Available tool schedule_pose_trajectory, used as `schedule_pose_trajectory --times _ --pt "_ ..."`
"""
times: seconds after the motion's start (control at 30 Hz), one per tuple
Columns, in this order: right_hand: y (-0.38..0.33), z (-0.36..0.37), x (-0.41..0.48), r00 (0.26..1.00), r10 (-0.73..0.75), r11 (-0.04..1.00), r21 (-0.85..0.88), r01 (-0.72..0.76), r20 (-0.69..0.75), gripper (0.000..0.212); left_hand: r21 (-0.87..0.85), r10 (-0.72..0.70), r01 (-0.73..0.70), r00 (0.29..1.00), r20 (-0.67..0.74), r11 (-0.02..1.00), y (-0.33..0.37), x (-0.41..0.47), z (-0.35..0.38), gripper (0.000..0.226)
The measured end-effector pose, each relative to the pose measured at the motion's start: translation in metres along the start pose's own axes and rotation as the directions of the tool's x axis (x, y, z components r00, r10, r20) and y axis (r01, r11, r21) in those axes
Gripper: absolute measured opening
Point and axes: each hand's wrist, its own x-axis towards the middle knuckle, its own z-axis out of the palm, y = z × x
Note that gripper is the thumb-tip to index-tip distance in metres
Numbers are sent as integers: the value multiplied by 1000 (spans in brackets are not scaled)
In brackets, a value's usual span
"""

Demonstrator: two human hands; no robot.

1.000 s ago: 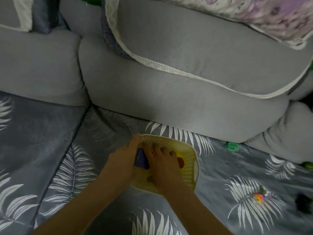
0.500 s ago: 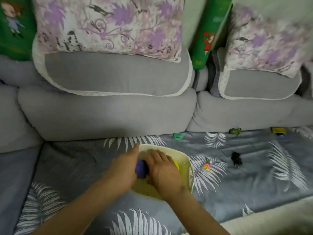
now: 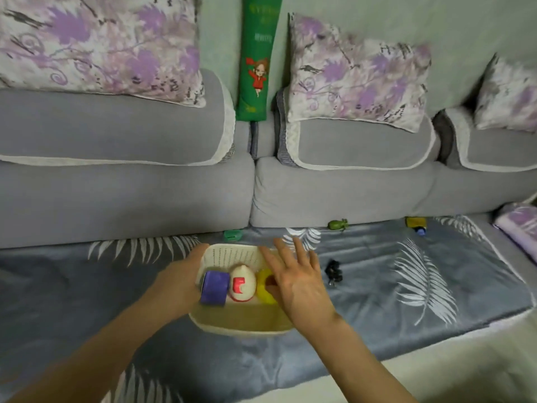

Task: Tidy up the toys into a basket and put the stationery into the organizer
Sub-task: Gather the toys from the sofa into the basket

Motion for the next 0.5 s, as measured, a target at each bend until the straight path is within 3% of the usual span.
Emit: schedule_pose_trajectory --times 0.2,0.33,0.5 --pt "64 13 19 995 76 988 130 -84 68 100 -98 -24 16 997 -76 995 33 35 19 85" --pt "94 23 40 986 25 986 159 -52 167 87 -121 -32 27 999 -37 992 48 73 33 83" --pt "143 56 62 985 -8 973 230 -32 171 81 -112 -153 152 988 3 982 69 111 65 65"
